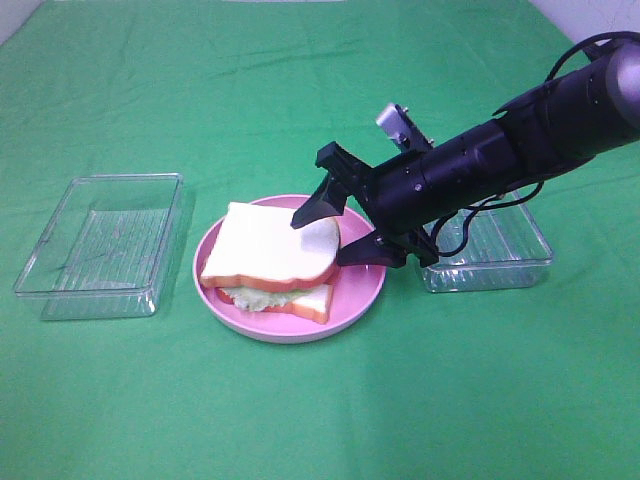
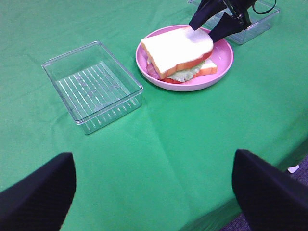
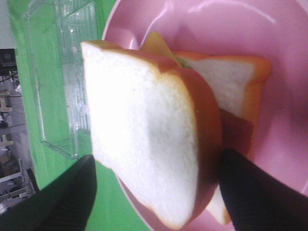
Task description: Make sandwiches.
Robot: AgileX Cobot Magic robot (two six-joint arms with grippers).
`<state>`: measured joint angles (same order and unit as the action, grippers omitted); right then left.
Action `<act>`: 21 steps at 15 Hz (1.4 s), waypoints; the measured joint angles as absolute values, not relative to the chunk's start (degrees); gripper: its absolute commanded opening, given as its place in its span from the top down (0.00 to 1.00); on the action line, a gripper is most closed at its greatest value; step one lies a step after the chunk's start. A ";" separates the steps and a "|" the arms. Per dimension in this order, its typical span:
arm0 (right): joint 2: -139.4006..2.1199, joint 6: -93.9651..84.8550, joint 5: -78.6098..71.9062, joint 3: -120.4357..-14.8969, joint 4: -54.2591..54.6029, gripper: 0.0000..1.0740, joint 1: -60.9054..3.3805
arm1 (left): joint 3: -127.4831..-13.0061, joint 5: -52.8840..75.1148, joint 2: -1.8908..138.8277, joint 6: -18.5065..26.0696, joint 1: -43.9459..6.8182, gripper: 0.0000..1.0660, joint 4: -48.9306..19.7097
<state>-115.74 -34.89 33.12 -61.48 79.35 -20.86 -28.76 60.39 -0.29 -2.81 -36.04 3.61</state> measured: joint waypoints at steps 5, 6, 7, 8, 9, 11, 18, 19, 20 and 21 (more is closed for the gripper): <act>-112.87 -30.08 31.00 -61.48 68.30 0.37 -20.86 | -28.76 60.39 -0.29 -2.81 -36.04 0.22 3.61; -112.19 -29.28 31.00 -61.48 65.72 0.37 -20.86 | -28.76 60.39 -0.29 -2.81 -36.04 0.22 3.61; -109.72 -27.79 31.00 -61.42 59.87 0.37 -20.86 | -28.76 60.39 -0.29 -2.81 -36.04 0.22 3.61; -107.89 -26.81 31.00 -61.42 57.18 0.37 -20.86 | -28.76 60.39 -0.29 -2.81 -36.04 0.22 3.61; -106.74 -26.53 31.05 -61.42 55.92 0.37 -20.86 | -28.76 60.39 -0.29 -2.81 -36.04 0.22 3.61; -101.64 -23.89 31.91 -61.42 49.16 0.36 -20.86 | -28.76 60.39 -0.29 -2.81 -36.04 0.22 3.61; -78.67 -1.09 39.53 -55.46 22.06 0.36 -20.86 | -28.76 60.39 -0.29 -2.81 -36.04 0.22 3.61; -74.77 0.92 39.82 -51.85 19.88 0.36 -20.86 | -28.76 60.39 -0.29 -2.81 -36.04 0.22 3.61; -70.53 1.78 40.62 -48.41 18.62 0.36 -20.86 | -28.76 60.39 -0.29 -2.81 -36.04 0.22 3.61; -65.55 2.64 42.06 -44.81 17.70 0.36 -20.86 | -28.76 60.39 -0.29 -2.81 -36.04 0.22 3.61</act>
